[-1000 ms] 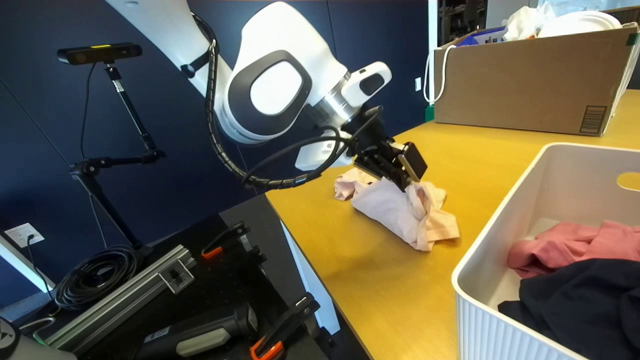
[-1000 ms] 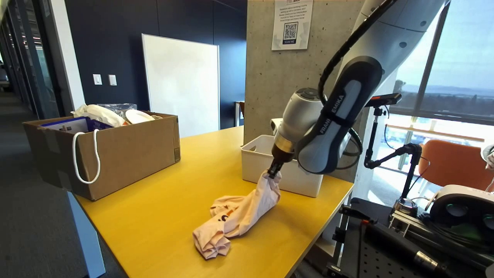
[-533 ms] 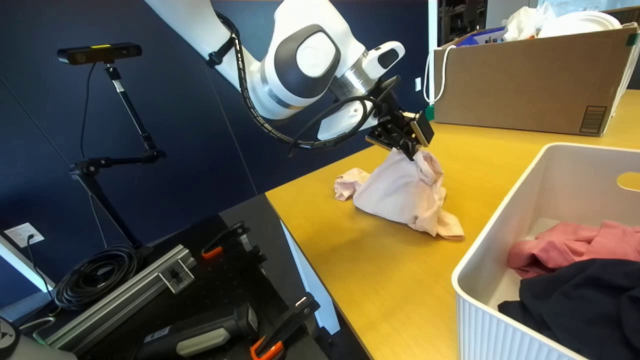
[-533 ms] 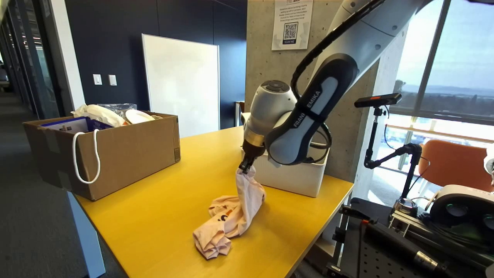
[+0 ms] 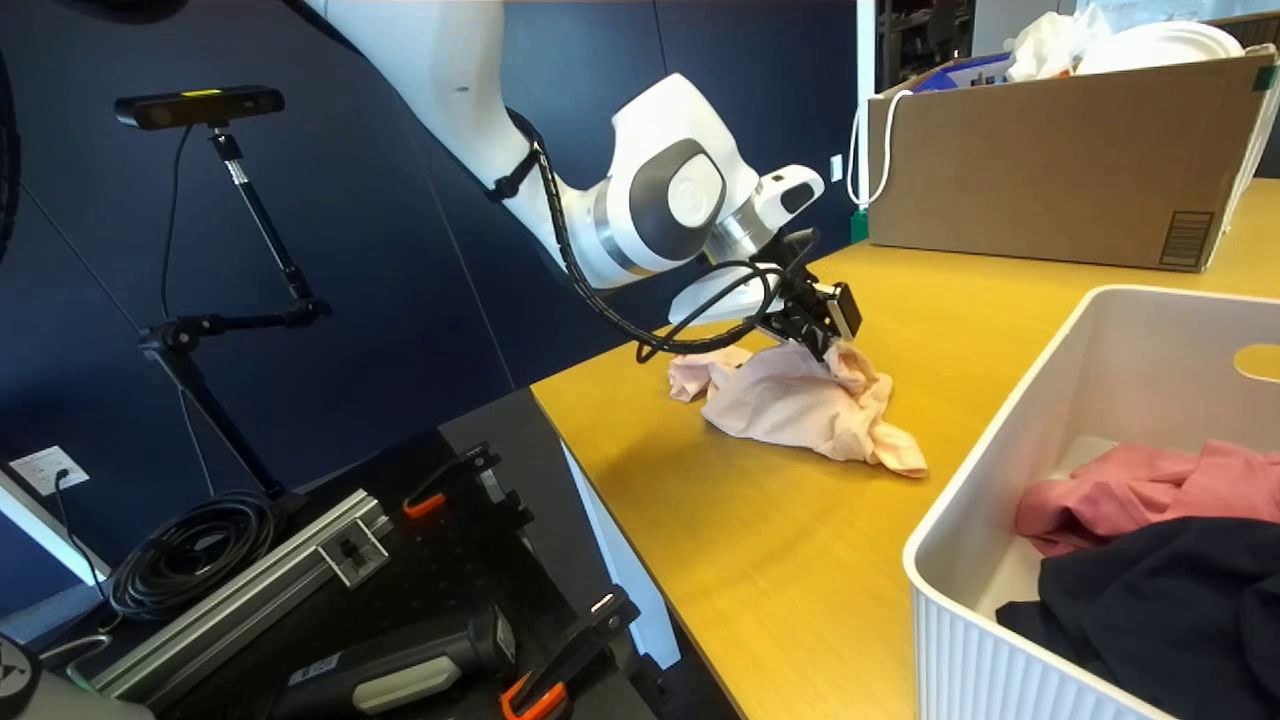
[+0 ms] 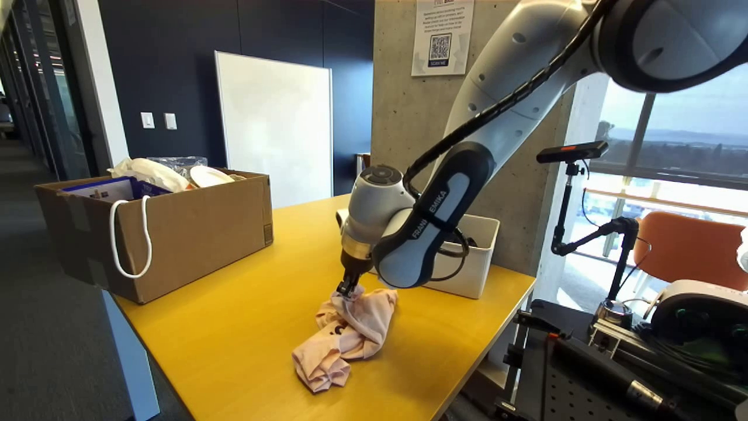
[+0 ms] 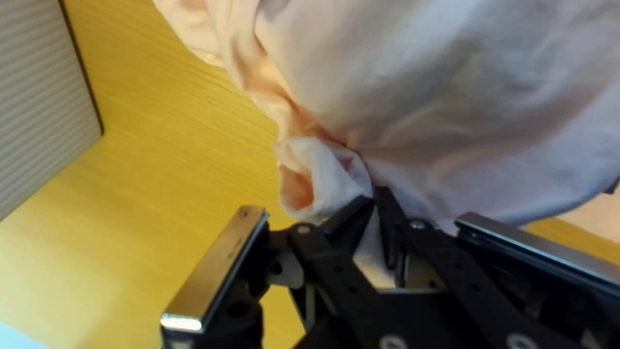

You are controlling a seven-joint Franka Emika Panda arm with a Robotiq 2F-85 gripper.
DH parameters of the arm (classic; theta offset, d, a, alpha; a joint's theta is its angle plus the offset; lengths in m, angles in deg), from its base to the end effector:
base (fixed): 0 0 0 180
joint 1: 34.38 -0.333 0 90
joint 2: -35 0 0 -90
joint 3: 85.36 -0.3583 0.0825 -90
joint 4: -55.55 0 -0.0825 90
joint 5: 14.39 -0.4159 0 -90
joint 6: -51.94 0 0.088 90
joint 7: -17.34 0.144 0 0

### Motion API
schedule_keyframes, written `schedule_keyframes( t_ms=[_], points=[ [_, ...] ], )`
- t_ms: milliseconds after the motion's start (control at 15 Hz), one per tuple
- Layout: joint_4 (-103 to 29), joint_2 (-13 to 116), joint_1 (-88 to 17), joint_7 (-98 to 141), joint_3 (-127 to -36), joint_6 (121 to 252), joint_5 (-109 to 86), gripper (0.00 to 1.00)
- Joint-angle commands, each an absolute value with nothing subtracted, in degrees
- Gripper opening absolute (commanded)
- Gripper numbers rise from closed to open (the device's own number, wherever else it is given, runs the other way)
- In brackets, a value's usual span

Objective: Fold the t-shirt

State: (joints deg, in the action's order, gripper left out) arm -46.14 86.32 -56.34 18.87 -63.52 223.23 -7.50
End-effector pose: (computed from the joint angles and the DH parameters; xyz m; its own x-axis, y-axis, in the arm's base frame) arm 0.7340 0.0342 0.0854 0.8989 0.3151 0.3045 0.2081 -0.9185 0.3361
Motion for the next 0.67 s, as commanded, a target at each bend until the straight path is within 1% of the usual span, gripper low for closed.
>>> schedule_keyframes(
  t_ms=[0, 67, 133, 600],
  points=[
    [-39.02, 91.66, -54.58, 20.16, -64.75, 222.03, -4.93, 0.02],
    [-38.62, 92.14, -54.88, 20.35, -64.42, 222.17, -4.7, 0.02],
    [-39.22, 91.83, -55.38, 20.49, -64.0, 222.68, -4.53, 0.27],
    [-48.14, 85.07, -57.97, 21.59, -61.85, 223.97, -3.68, 0.77]
  ],
)
